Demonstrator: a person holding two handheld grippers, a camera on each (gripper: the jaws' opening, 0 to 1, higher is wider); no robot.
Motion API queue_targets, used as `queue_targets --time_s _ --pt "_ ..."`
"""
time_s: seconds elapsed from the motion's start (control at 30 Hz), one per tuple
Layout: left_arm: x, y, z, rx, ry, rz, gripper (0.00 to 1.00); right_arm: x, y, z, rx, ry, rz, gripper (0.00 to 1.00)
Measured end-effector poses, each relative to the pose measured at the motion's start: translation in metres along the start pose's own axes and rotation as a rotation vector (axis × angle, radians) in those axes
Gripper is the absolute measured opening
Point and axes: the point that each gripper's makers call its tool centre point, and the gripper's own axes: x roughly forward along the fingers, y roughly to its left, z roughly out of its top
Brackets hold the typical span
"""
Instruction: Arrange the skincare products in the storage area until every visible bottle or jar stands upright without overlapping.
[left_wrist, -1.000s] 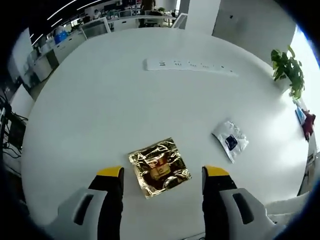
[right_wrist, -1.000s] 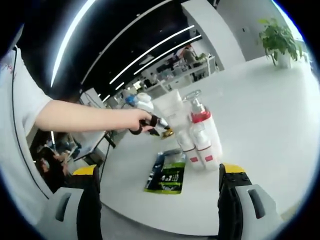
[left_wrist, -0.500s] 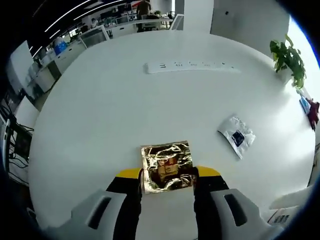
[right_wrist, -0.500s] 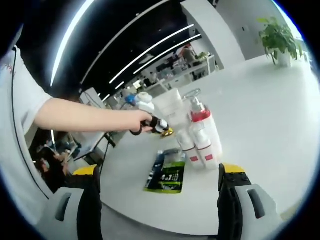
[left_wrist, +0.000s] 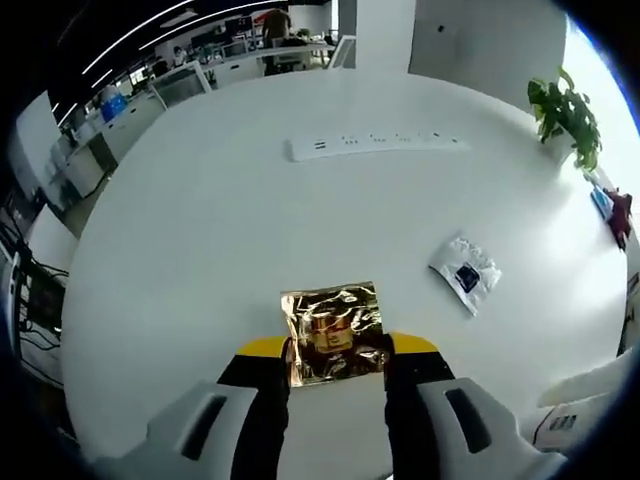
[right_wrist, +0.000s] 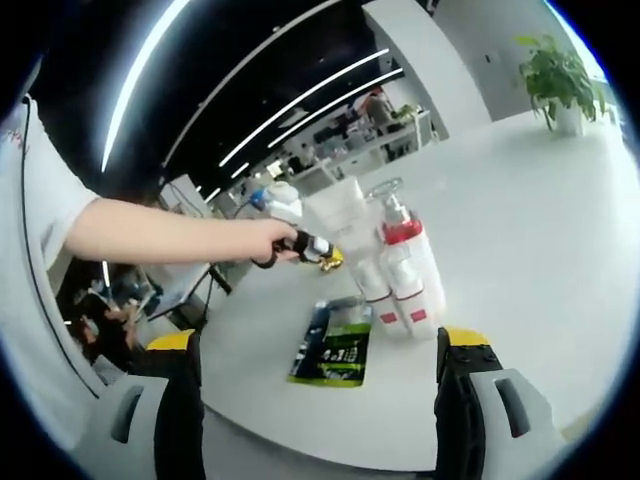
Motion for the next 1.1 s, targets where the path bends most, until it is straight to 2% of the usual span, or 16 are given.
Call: queue_targets --time_s 0.1,0.23,0.37,0.5,0.6,0.97,1.1 --pt "-0.014 0.004 -0.003 0.005 -0.011 -0.004 0.4 0.001 0.001 -0.001 -0.008 0.006 0.006 0.97" --pt "-0.011 0.01 0.003 -0.011 -0.025 -0.011 0.4 0.001 0.002 -0.002 -0.016 0.009 0.01 0.97" --pt "-0.026 0.008 -0.007 -0.026 -0.034 -0.011 0.39 0.002 0.001 -0.002 -0.017 0.006 0.015 0.97" --pt "-0.024 0.015 -0.01 -0.037 -0.032 -0.013 0.39 0.002 0.003 -0.003 -0.025 0.012 0.025 0.97" --pt "-0.033 0.017 -0.021 -0.034 -0.025 -0.011 0.39 0.003 0.005 -0.003 -0.034 0.014 0.034 0.97" --pt "-0.046 0.028 -0.026 -0.049 -0.028 -0.004 0.39 0.003 0.007 -0.005 -0.063 0.024 0.044 1.0" --pt "-0.053 0.029 -0.036 -0.047 -0.026 -0.003 0.39 0.003 0.009 -0.006 -0.077 0.032 0.048 1.0"
